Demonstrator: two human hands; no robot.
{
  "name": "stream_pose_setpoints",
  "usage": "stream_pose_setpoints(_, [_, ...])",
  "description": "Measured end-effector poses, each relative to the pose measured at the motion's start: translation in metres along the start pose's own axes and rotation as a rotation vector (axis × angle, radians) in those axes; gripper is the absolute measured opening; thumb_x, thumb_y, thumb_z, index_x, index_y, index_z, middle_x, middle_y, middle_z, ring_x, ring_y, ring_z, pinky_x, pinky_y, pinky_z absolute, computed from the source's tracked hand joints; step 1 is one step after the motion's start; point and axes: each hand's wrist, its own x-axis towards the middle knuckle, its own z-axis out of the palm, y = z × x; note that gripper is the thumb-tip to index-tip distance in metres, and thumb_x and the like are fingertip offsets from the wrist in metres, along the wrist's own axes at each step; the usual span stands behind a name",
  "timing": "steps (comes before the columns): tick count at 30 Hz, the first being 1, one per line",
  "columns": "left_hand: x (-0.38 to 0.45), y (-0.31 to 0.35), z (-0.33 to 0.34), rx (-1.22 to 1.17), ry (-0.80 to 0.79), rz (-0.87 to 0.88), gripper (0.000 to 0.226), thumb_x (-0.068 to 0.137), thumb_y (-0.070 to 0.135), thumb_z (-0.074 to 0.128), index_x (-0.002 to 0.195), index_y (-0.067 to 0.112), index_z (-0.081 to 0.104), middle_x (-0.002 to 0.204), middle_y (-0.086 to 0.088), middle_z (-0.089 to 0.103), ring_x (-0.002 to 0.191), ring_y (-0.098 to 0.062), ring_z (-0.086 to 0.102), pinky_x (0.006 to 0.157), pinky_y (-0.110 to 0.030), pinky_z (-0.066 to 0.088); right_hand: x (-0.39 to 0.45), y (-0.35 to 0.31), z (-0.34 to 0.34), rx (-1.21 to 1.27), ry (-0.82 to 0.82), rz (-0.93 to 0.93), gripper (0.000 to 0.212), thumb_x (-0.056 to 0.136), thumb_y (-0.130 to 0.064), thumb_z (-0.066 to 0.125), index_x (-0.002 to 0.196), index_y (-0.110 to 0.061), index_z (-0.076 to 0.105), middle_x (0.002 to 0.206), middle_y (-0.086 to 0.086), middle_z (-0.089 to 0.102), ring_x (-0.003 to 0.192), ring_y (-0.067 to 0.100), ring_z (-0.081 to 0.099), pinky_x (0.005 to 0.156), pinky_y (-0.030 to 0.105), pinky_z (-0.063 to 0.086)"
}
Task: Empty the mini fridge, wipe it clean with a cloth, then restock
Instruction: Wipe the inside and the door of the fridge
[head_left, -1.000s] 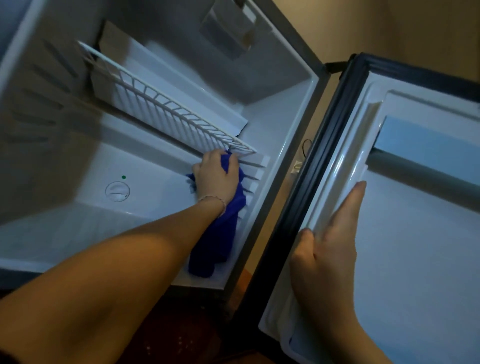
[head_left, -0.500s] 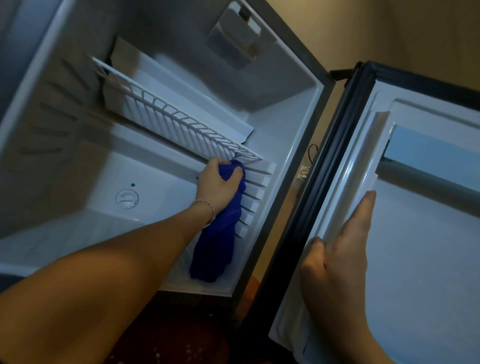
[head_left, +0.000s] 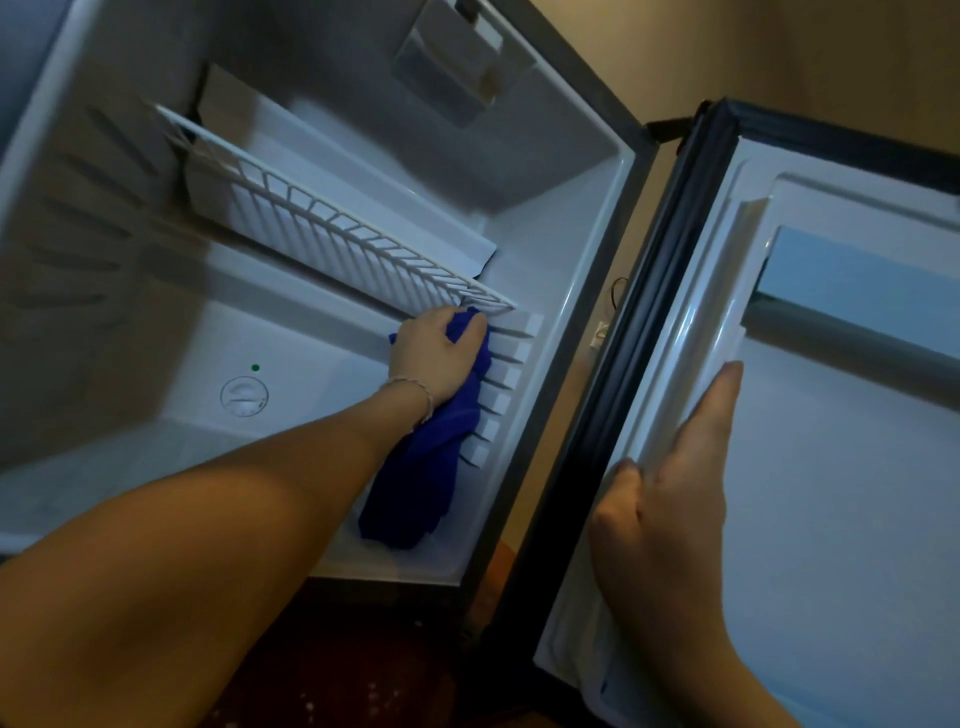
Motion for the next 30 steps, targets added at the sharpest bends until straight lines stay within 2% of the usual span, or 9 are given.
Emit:
stream_pose_setpoints(4, [-0.003,0.009,-0.005,0.015,-0.025,-0.002,0.044,0.096,0.046,0.054,0.074,0.010,0.064,0.065,-0.004,0.062,0.065,-0.017,0.059,0.064,-0.029,0.046,-0.001,0.000,0.001,-0.006,0.008,-0.019,0.100,0.088,0.021,0.048,0.152,-0.031,-0.008,0.158,-0.020,-0.005,0.140,-0.024,-0.007,0.115,0.004,0.000])
stream_pose_setpoints(8, [-0.017,0.021,-0.009,0.007,-0.062,0.084,0.034,0.096,0.047,0.054,0.084,0.019,0.070,0.073,0.004,0.066,0.072,-0.012,0.063,0.072,-0.029,0.051,-0.002,-0.003,0.004,0.007,0.004,-0.025,0.101,0.086,0.023,0.046,0.151,-0.031,-0.009,0.159,-0.018,-0.005,0.141,-0.022,-0.008,0.116,0.006,0.000])
stream_pose_setpoints(11, [-0.027,0.031,-0.011,0.020,-0.083,0.142,0.037,0.093,0.054,0.049,0.094,0.026,0.072,0.087,0.007,0.069,0.086,-0.015,0.064,0.082,-0.035,0.054,-0.002,-0.004,0.004,0.003,0.003,-0.033,0.100,0.086,0.023,0.046,0.152,-0.029,-0.009,0.160,-0.015,-0.003,0.141,-0.021,-0.008,0.118,0.008,0.000])
stream_pose_setpoints(14, [-0.041,0.044,-0.011,0.082,-0.102,0.309,0.029,0.095,0.048,0.052,0.090,0.026,0.071,0.094,0.010,0.068,0.095,-0.015,0.057,0.089,-0.032,0.047,-0.003,-0.005,0.005,-0.005,0.001,-0.031,0.099,0.085,0.023,0.044,0.155,-0.023,-0.008,0.160,-0.014,-0.003,0.141,-0.022,-0.008,0.117,0.007,0.000])
stream_pose_setpoints(17, [-0.051,0.053,-0.009,0.144,-0.073,0.398,0.021,0.096,0.041,0.056,0.092,0.026,0.070,0.099,0.015,0.066,0.101,-0.012,0.047,0.085,-0.025,0.038,-0.003,-0.006,0.006,-0.005,0.013,-0.040,0.098,0.085,0.023,0.043,0.154,-0.024,-0.008,0.160,-0.013,-0.003,0.140,-0.022,-0.009,0.117,0.007,-0.001])
stream_pose_setpoints(22, [-0.054,0.042,-0.004,0.132,-0.015,0.312,0.024,0.096,0.045,0.052,0.092,0.028,0.068,0.097,0.012,0.064,0.098,-0.013,0.050,0.080,-0.029,0.044,-0.002,-0.006,0.005,0.018,0.010,-0.049,0.098,0.085,0.023,0.044,0.149,-0.030,-0.009,0.160,-0.014,-0.004,0.145,-0.014,-0.007,0.119,0.010,0.000])
stream_pose_setpoints(25, [-0.052,0.027,-0.001,0.027,0.047,0.106,0.029,0.093,0.050,0.050,0.083,0.028,0.067,0.090,0.002,0.065,0.088,-0.019,0.058,0.079,-0.035,0.051,-0.002,-0.005,0.005,0.030,0.007,-0.057,0.100,0.084,0.023,0.044,0.150,-0.030,-0.009,0.160,-0.013,-0.003,0.150,-0.003,-0.005,0.121,0.014,0.001])
stream_pose_setpoints(27, [-0.049,0.015,-0.006,0.040,0.032,-0.019,0.036,0.093,0.053,0.049,0.072,0.027,0.060,0.083,0.000,0.063,0.080,-0.022,0.060,0.077,-0.039,0.053,-0.002,-0.005,0.004,0.034,0.005,-0.059,0.100,0.083,0.022,0.044,0.151,-0.028,-0.009,0.161,-0.012,-0.002,0.151,0.001,-0.004,0.122,0.015,0.001])
stream_pose_setpoints(30, [-0.050,0.004,-0.012,0.049,-0.032,-0.052,0.032,0.098,0.045,0.052,0.078,0.023,0.063,0.086,-0.001,0.065,0.081,-0.020,0.060,0.080,-0.036,0.051,-0.002,-0.005,0.005,0.039,0.010,-0.055,0.101,0.081,0.023,0.044,0.151,-0.028,-0.009,0.161,-0.012,-0.001,0.151,0.000,-0.004,0.121,0.014,0.000])
